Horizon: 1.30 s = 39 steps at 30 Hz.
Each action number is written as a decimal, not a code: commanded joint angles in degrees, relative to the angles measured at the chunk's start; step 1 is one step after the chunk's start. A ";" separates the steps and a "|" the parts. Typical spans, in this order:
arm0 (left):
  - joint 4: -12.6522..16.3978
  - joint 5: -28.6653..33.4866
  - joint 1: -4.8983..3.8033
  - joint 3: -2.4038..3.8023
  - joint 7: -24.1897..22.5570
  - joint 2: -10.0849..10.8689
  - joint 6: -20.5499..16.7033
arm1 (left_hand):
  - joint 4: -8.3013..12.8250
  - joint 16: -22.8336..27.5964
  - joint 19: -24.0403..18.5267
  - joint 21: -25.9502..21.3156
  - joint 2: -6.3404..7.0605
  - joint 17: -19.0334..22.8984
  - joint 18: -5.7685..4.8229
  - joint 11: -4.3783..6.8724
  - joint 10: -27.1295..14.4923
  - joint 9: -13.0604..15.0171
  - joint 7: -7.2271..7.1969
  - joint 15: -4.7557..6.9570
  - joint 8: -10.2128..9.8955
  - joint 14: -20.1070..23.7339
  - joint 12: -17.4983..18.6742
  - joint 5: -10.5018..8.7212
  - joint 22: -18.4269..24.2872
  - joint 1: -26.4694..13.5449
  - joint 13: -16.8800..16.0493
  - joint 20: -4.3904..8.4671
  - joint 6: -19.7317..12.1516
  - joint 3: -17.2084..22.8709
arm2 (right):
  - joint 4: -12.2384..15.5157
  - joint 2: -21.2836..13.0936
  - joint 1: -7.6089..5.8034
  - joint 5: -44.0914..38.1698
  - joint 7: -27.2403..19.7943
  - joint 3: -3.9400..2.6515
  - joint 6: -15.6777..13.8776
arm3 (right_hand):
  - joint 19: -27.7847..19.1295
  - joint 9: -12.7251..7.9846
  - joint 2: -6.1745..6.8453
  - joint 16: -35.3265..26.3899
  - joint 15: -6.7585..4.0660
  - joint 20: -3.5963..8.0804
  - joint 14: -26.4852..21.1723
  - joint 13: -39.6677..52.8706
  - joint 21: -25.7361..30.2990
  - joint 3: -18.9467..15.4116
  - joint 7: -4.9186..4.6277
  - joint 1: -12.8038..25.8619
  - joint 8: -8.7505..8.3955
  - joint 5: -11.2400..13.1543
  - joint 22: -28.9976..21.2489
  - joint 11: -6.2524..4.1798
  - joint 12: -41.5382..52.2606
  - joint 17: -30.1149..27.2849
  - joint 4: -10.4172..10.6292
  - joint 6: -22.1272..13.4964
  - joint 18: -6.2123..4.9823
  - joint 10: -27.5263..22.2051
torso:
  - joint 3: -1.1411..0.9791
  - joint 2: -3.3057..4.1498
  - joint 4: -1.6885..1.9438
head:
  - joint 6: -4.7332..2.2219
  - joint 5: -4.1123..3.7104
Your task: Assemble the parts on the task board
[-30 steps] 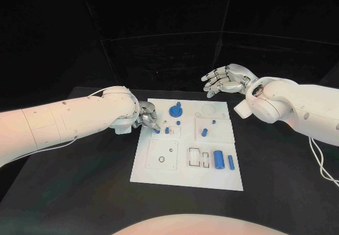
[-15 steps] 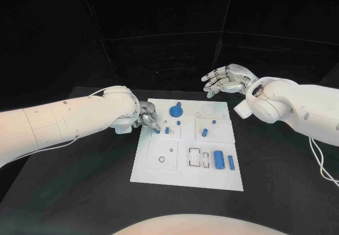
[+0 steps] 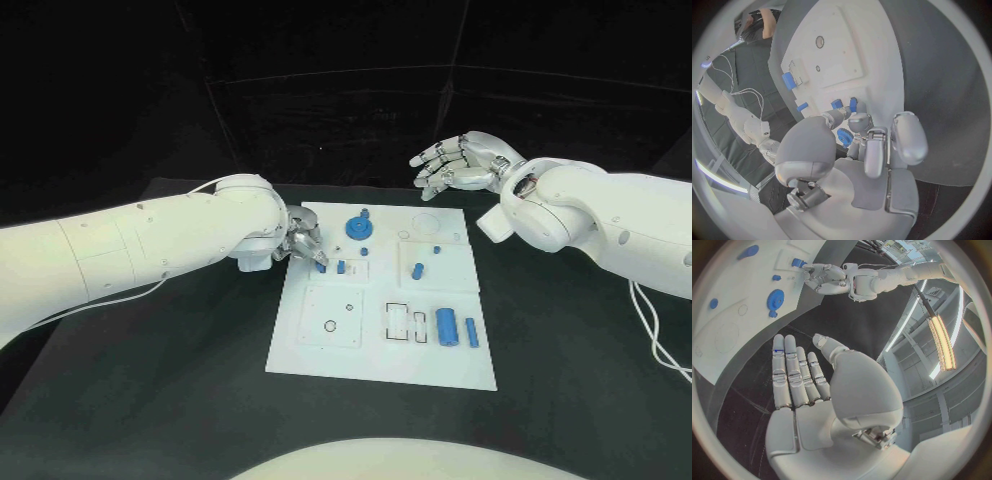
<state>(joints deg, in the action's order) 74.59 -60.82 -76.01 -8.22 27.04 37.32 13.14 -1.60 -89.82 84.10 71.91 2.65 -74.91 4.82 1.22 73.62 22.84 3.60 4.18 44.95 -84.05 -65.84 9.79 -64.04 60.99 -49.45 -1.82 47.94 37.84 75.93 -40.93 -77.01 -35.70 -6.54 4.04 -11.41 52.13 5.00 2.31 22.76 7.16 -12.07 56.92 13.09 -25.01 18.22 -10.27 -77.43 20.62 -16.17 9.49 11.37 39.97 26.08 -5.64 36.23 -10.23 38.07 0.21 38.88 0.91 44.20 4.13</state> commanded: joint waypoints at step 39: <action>-1.57 1.03 0.12 -0.16 1.06 -0.71 -1.40 | -3.87 -0.18 0.70 0.20 2.26 -15.09 0.08 1.13 0.40 1.05 -1.89 1.58 2.43 -5.95 -0.91 -2.50 -1.00 -8.21 -0.48 1.41 2.26 -18.71 | -0.01 -0.16 -0.13 0.00 -0.49 -0.04 0.55 | 0.57 0.08 -0.26 0.41 0.05 0.01 -0.55 -0.34 0.56 -0.14 -5.34 -0.10 0.43 -0.34 -0.16 0.12 0.45 -0.20 -0.11 -0.65 0.47 -0.55 | 0.05 0.02 0.03 | 0.04 -0.30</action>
<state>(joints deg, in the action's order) 73.05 -60.00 -75.85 -8.37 27.82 36.58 12.90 -5.26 -89.82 83.88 72.17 5.29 -74.91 4.81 2.27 74.43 23.92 1.33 5.42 47.27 -84.05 -66.47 8.08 -65.08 52.93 -49.88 -0.82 50.19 19.80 75.91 -41.05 -77.01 -35.70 -6.54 4.04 -11.22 52.13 4.99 2.31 22.96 7.37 -12.07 56.71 12.85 -24.78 18.23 -10.07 -77.43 20.91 -16.17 9.41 11.57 40.17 25.95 -5.64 36.03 -10.23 37.87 0.26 38.92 0.96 44.21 3.87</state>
